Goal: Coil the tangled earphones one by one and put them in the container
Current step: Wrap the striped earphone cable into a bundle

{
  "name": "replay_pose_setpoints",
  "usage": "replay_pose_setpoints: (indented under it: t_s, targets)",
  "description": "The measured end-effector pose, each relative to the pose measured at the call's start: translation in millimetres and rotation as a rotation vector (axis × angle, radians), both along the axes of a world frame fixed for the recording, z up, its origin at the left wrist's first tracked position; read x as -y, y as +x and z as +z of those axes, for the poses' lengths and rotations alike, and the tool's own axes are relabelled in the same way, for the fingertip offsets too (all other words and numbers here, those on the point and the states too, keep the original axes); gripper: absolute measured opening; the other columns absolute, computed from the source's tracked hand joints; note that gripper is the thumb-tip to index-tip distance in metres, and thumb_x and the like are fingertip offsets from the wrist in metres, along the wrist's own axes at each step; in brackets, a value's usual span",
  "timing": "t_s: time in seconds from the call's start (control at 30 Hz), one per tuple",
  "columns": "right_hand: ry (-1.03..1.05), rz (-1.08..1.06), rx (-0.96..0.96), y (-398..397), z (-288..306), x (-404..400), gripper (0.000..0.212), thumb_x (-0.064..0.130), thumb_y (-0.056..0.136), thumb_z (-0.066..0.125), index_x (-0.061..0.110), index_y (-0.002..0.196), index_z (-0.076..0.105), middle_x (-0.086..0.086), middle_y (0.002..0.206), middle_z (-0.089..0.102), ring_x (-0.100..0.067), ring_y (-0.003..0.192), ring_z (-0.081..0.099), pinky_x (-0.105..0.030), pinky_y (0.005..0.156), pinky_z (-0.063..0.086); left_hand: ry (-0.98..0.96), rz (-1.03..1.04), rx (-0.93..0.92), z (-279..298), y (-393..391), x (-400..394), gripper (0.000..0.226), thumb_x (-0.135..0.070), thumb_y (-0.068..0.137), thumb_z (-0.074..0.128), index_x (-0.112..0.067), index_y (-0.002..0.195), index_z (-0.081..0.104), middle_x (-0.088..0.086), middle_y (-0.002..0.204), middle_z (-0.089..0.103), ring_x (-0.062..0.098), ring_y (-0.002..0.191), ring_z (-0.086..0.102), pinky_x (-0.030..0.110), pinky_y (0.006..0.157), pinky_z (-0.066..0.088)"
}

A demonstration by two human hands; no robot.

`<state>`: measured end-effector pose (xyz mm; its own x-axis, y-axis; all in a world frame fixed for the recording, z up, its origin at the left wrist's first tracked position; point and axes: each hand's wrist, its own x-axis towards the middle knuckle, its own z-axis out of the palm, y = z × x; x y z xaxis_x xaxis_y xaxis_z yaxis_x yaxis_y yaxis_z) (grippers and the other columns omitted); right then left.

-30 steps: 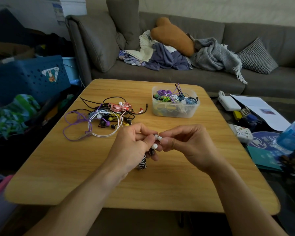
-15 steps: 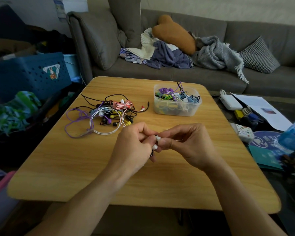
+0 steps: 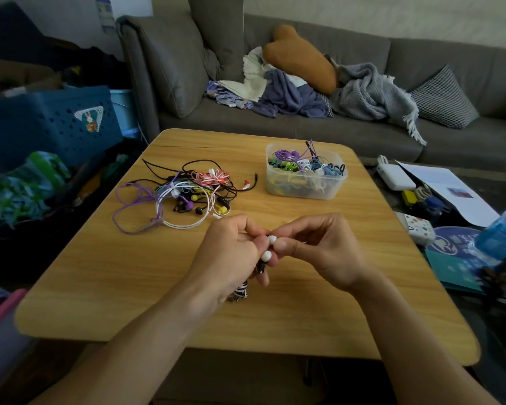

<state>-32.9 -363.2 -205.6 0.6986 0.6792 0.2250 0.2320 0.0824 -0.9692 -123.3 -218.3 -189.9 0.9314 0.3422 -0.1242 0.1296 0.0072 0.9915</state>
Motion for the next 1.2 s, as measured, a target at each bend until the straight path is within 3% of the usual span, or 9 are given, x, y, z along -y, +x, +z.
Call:
replay_pose_setpoints:
  t_s: [0.13, 0.23, 0.33, 0.57, 0.7, 0.87, 1.0, 1.1, 1.2]
  targets:
    - [-0.106, -0.097, 0.131, -0.9, 0.3, 0.5, 0.021, 0.019, 0.072, 0.081, 0.006, 0.086, 0.075, -0.009, 0.083, 0.076, -0.029, 0.082, 0.073, -0.051, 0.078, 0.059, 0.011, 0.003, -0.012, -0.3, -1.4, 0.0, 0.009, 0.004, 0.095, 0.052, 0.002, 0.088, 0.057, 0.017, 0.066, 0.066, 0.021, 0.044, 0.055, 0.028, 0.041, 0.049]
    - [-0.136, -0.217, 0.287, -6.0, 2.7, -2.5, 0.015, 0.023, 0.072, 0.085, 0.016, 0.081, 0.075, 0.002, 0.079, 0.074, -0.017, 0.076, 0.07, -0.038, 0.071, 0.059, 0.102, 0.051, 0.047, -1.7, -1.7, 1.7, 0.007, 0.001, 0.094, 0.056, 0.0, 0.089, 0.06, 0.016, 0.07, 0.071, 0.018, 0.044, 0.059, 0.022, 0.04, 0.045]
    - [-0.053, -0.291, 0.327, -15.0, 2.7, -12.3, 0.006, 0.007, 0.079, 0.081, 0.011, 0.081, 0.076, 0.003, 0.075, 0.074, -0.014, 0.069, 0.072, -0.026, 0.068, 0.057, 0.11, 0.115, 0.115, -3.7, 0.4, 1.8, 0.008, -0.003, 0.094, 0.058, -0.005, 0.088, 0.06, 0.009, 0.067, 0.071, 0.024, 0.046, 0.063, 0.019, 0.041, 0.043]
    - [0.179, -0.317, -0.031, -22.3, 3.5, -25.1, 0.006, -0.001, 0.083, 0.073, 0.003, 0.082, 0.077, -0.01, 0.071, 0.074, -0.013, 0.068, 0.068, -0.019, 0.062, 0.049, 0.429, 0.251, 0.353, -7.2, 2.8, 6.9, 0.022, -0.002, 0.09, 0.063, -0.021, 0.08, 0.057, -0.008, 0.067, 0.069, 0.01, 0.044, 0.062, 0.025, 0.043, 0.049]
    - [0.199, -0.261, -0.297, -22.9, -2.0, -25.9, 0.015, 0.016, 0.079, 0.076, 0.008, 0.091, 0.078, -0.006, 0.082, 0.074, -0.008, 0.077, 0.064, -0.023, 0.072, 0.044, 0.545, 0.29, 0.405, -7.8, 2.9, 7.3, 0.021, -0.005, 0.089, 0.065, -0.023, 0.081, 0.058, -0.012, 0.069, 0.069, 0.005, 0.05, 0.064, 0.026, 0.05, 0.052]
    - [0.094, -0.239, -0.301, -20.4, -3.7, -25.8, 0.021, 0.029, 0.076, 0.072, 0.017, 0.092, 0.079, 0.004, 0.094, 0.076, -0.007, 0.08, 0.064, -0.031, 0.077, 0.043, 0.185, 0.217, 0.298, -7.7, 3.6, 4.5, 0.006, -0.005, 0.092, 0.061, -0.009, 0.089, 0.059, 0.005, 0.069, 0.072, 0.02, 0.052, 0.068, 0.025, 0.047, 0.048]
    - [0.182, -0.108, -0.478, -21.6, 1.9, -28.5, 0.037, 0.02, 0.084, 0.065, 0.004, 0.117, 0.07, -0.008, 0.103, 0.072, -0.014, 0.089, 0.064, -0.028, 0.076, 0.05, -0.134, 0.268, 0.187, -2.4, 9.2, 2.3, 0.003, -0.009, 0.092, 0.063, -0.009, 0.095, 0.063, 0.0, 0.069, 0.073, 0.01, 0.058, 0.066, 0.027, 0.055, 0.051]
    - [0.222, -0.05, -0.565, -24.6, 6.9, -28.2, 0.036, 0.014, 0.09, 0.06, 0.007, 0.124, 0.065, -0.014, 0.111, 0.07, -0.014, 0.078, 0.059, -0.033, 0.079, 0.051, -0.351, 0.257, 0.141, 0.7, 12.4, 2.1, 0.008, -0.009, 0.093, 0.062, -0.006, 0.1, 0.063, 0.003, 0.072, 0.071, 0.014, 0.058, 0.067, 0.023, 0.051, 0.05]
    - [0.096, -0.087, -0.395, -21.8, 5.6, -25.5, 0.048, 0.016, 0.084, 0.073, 0.015, 0.13, 0.06, -0.012, 0.118, 0.07, -0.028, 0.098, 0.068, -0.037, 0.086, 0.054, -0.443, 0.252, 0.119, 0.9, 14.6, -0.6, 0.008, -0.01, 0.092, 0.062, -0.01, 0.1, 0.063, 0.003, 0.073, 0.072, 0.016, 0.065, 0.066, 0.026, 0.059, 0.05]
